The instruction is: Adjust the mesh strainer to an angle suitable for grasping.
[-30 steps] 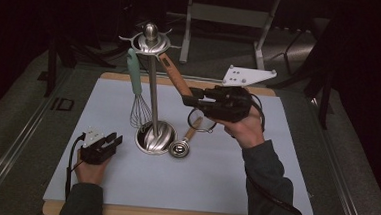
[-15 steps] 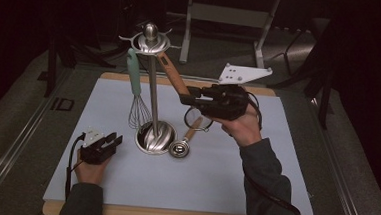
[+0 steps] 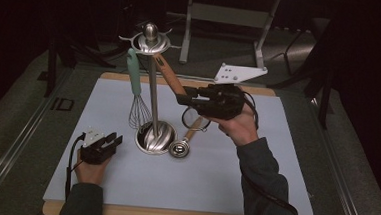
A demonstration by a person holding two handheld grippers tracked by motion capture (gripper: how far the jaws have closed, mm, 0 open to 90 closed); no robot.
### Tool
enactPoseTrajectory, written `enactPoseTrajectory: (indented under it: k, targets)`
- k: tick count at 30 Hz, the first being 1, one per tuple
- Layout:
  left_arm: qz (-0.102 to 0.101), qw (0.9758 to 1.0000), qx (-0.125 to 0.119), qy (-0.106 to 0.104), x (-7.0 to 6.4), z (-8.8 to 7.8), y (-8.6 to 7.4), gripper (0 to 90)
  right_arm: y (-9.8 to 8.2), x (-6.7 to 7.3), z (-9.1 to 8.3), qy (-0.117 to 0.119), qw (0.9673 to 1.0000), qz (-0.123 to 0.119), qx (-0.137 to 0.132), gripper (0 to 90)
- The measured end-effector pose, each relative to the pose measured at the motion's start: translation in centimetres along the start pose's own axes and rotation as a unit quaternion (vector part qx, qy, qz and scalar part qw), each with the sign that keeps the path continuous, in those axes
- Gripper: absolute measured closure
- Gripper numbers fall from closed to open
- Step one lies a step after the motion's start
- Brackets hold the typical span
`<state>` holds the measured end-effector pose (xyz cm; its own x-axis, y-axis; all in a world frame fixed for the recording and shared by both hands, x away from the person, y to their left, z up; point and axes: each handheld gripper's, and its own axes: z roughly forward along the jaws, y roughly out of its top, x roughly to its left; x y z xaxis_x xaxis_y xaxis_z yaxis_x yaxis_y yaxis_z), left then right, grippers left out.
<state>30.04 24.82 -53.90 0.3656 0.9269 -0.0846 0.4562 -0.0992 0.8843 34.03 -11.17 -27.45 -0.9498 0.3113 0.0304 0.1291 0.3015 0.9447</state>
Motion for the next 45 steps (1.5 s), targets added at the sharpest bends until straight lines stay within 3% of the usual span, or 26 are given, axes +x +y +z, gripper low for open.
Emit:
enactPoseTrajectory:
  k: [11,18,22,27,30,45]
  targets:
    - [0.0,1.0,-0.001,-0.001,0.0,0.0,0.0,67.9,-0.1,-0.5,1.1,-0.006,0.9998,0.021,0.001,70.7]
    - [0.0,1.0,-0.001,0.0,0.0,0.0,0.0,67.9,-0.5,-0.6,2.7,-0.02,0.9994,0.022,0.016,70.0]
    - [0.0,1.0,0.0,-0.001,0.0,0.0,0.0,67.9,-0.6,-0.8,3.6,-0.017,0.9989,0.041,0.016,69.1]
    - [0.0,1.0,0.0,-0.001,0.0,0.0,0.0,67.8,-0.6,-0.8,4.2,-0.019,0.9985,0.048,0.018,67.9]
    - [0.001,1.0,0.0,-0.001,0.0,0.0,0.0,67.9,-0.6,-0.9,4.4,-0.035,0.9979,0.051,0.019,65.3]
    - [0.0,1.0,0.0,-0.001,0.0,0.0,0.0,67.9,-0.4,-0.1,4.6,-0.05,0.998,0.025,0.028,60.0]
